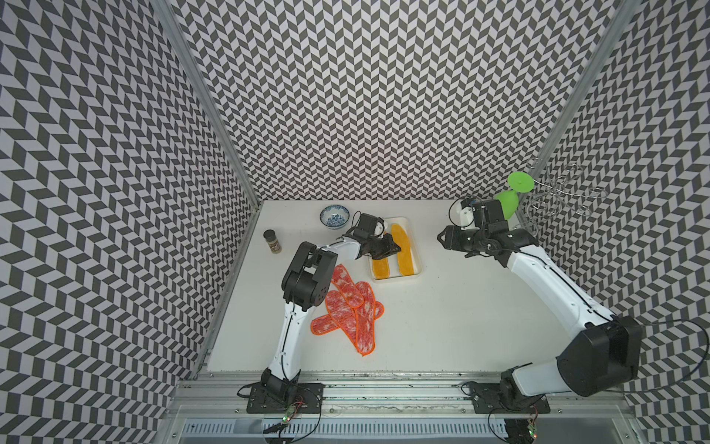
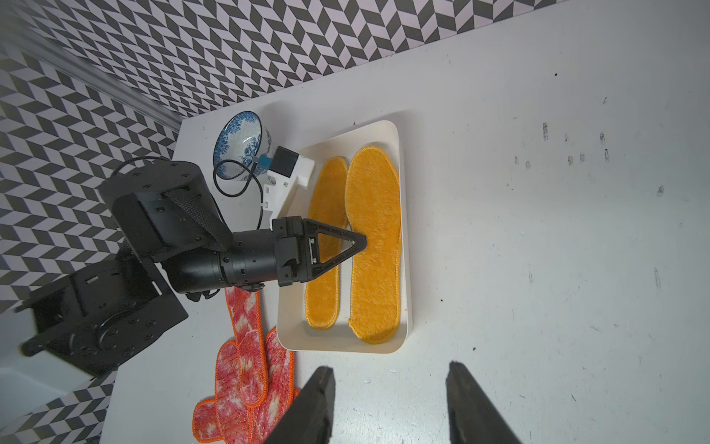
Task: Put the insoles into the storage box
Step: Place the insole in the storage box.
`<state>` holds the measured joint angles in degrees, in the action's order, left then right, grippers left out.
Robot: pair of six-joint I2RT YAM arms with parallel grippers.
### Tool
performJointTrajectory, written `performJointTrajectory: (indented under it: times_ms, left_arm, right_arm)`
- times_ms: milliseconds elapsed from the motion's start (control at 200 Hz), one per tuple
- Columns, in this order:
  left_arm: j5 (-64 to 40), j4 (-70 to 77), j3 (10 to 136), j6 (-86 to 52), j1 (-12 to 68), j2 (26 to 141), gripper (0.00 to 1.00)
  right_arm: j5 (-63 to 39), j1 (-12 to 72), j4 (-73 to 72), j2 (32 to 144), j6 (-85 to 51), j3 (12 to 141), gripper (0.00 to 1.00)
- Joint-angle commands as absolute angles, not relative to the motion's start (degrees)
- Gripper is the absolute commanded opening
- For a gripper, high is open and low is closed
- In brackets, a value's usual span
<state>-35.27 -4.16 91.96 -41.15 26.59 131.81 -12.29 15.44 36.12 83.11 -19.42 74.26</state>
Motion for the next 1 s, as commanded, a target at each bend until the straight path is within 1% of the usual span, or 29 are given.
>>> performJointTrajectory:
  times_ms: [0, 85, 210, 325, 516, 816, 996]
  left_arm:
    - [-34.0, -6.2, 93.7, -39.4, 26.8, 132.3, 0.17]
    - [-33.4, -7.2, 94.3, -38.8, 26.8, 132.4, 0.25]
    - [-32.8, -8.6, 95.1, -38.1, 26.9, 132.2, 0.3]
    - [-31.7, -10.3, 95.8, -37.2, 27.1, 131.8, 0.39]
    - [-30.0, -13.7, 98.3, -35.9, 28.0, 131.9, 0.48]
    - [-27.7, -17.6, 100.7, -34.6, 29.2, 132.1, 0.56]
    - [-23.0, -23.6, 104.3, -30.7, 30.0, 132.6, 0.6]
  right_arm:
    - [-12.7, 15.2, 35.5, 83.8, -18.6, 74.7, 0.5]
    - [-12.7, 15.1, 35.4, 83.8, -18.6, 74.9, 0.5]
    - [-12.7, 15.2, 35.4, 83.8, -18.6, 74.9, 0.51]
    - [-12.5, 15.2, 35.4, 83.8, -18.4, 75.1, 0.51]
    - [-12.2, 15.2, 35.5, 84.0, -18.0, 75.8, 0.51]
    - [-11.5, 15.1, 35.7, 83.8, -17.8, 76.0, 0.51]
    - [-11.3, 15.1, 35.8, 83.6, -17.7, 76.1, 0.52]
